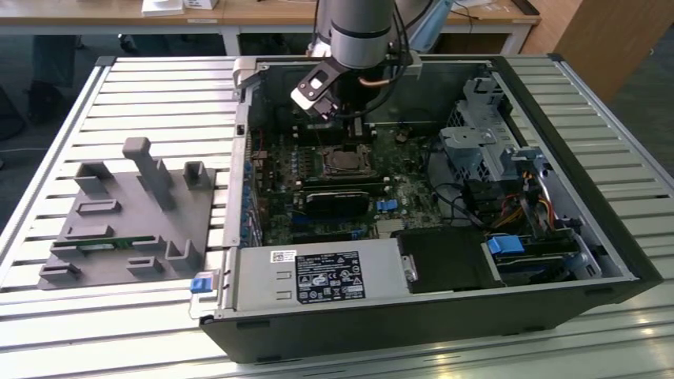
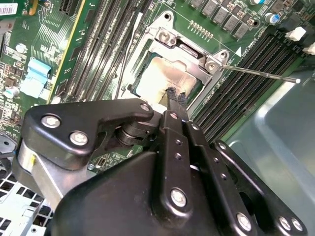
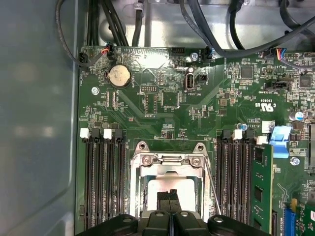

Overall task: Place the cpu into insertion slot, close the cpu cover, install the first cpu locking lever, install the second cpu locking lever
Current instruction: 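Install the first cpu locking lever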

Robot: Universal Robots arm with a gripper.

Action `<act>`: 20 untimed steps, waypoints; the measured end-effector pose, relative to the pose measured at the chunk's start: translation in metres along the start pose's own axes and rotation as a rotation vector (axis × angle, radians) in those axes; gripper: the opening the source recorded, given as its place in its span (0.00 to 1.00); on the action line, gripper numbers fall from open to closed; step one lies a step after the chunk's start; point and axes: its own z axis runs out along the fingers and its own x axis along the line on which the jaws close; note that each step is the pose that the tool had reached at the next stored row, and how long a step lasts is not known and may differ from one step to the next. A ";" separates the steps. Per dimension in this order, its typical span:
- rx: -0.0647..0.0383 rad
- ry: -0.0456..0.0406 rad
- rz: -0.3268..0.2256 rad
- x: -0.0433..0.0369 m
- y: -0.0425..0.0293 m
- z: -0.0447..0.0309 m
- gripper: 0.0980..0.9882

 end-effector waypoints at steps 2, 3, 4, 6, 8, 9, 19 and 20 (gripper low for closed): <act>0.000 0.0002 0.000 0.0000 0.0000 -0.0003 0.01; 0.000 -0.0002 0.000 0.0000 0.0000 -0.0008 0.01; 0.000 -0.0002 0.000 0.0000 0.0000 -0.0012 0.01; 0.000 -0.0001 0.000 0.0000 0.0000 -0.0018 0.01; 0.000 -0.0002 0.000 0.0000 0.0000 -0.0029 0.01; 0.000 -0.0004 0.000 0.0000 0.0000 -0.0038 0.01; 0.000 -0.0017 0.000 0.0000 0.0003 -0.0279 0.01; 0.000 -0.0017 0.000 0.0001 0.0004 -0.0311 0.01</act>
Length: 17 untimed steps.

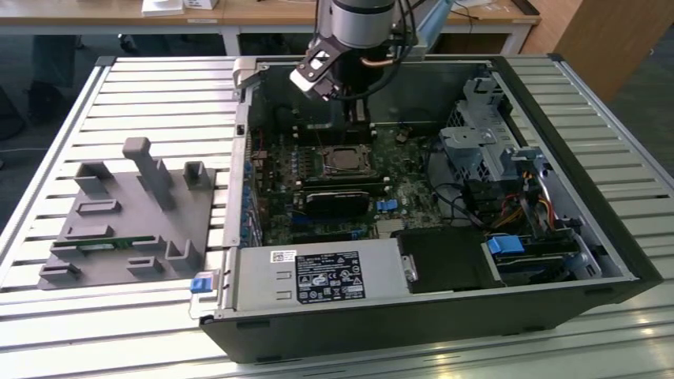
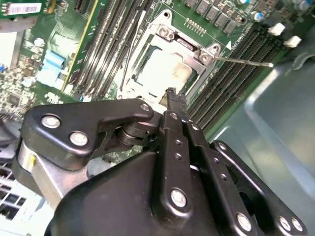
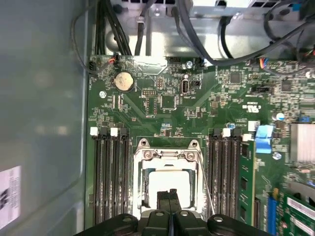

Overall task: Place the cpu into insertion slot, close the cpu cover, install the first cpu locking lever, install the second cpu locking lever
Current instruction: 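Install the first cpu locking lever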

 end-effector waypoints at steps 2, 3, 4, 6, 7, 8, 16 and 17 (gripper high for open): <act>0.000 -0.0004 0.000 0.0000 0.0001 -0.0072 0.01; 0.000 -0.0010 0.000 0.0000 0.0001 -0.0111 0.01; 0.000 -0.0016 0.000 0.0000 0.0002 -0.0146 0.01; 0.000 -0.0035 0.000 0.0000 0.0003 -0.0205 0.01; 0.000 -0.0039 0.000 0.0000 0.0003 -0.0224 0.01; 0.000 -0.0040 0.000 0.0001 0.0003 -0.0230 0.01; -0.001 -0.0048 -0.044 0.0001 0.0003 -0.0229 0.01; -0.001 -0.0045 -0.062 0.0001 0.0003 -0.0229 0.01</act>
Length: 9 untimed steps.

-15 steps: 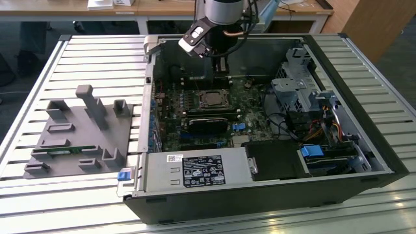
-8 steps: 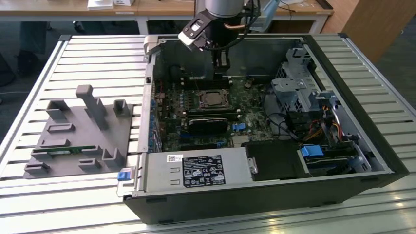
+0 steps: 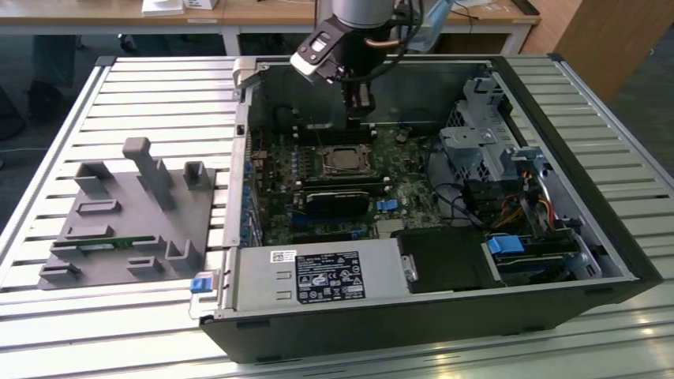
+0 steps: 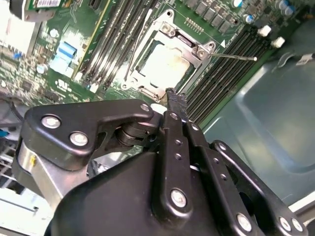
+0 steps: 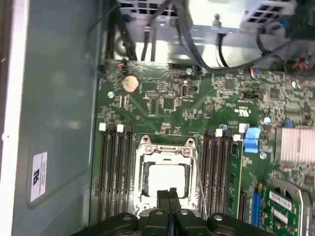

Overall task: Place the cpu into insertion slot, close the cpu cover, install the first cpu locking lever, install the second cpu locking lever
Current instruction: 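Install the first cpu locking lever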

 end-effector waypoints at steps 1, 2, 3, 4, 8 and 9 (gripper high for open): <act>0.000 0.0002 -0.018 0.0000 0.0000 0.0000 0.01; 0.000 0.0003 -0.036 0.0000 0.0000 -0.0001 0.01; 0.000 0.0007 -0.055 0.0000 0.0000 0.0000 0.01; 0.000 0.0010 -0.073 0.0000 0.0000 0.0000 0.01; -0.001 0.0020 -0.145 0.0000 0.0000 0.0000 0.01; -0.001 0.0022 -0.163 0.0000 0.0000 0.0000 0.01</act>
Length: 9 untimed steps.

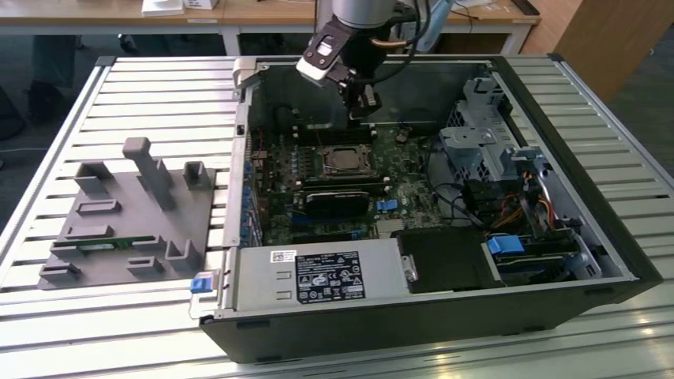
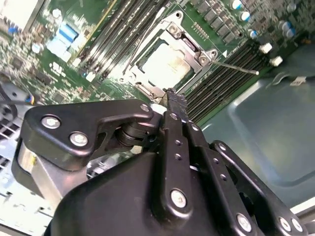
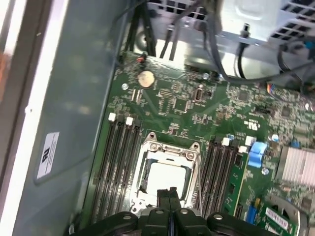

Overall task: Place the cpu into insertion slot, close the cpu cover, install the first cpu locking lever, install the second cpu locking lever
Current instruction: 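Install the first cpu locking lever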

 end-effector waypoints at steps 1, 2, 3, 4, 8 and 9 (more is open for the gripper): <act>0.000 0.0002 -0.019 0.0000 0.0000 0.0000 0.01; 0.000 0.0005 -0.036 0.0000 0.0000 0.0000 0.01; 0.000 0.0007 -0.054 0.0000 0.0000 0.0000 0.01; 0.000 0.0010 -0.070 0.0000 0.0000 0.0000 0.01; -0.001 0.0017 -0.126 0.0000 0.0000 0.0000 0.01; -0.001 0.0019 -0.138 0.0000 0.0000 0.0000 0.01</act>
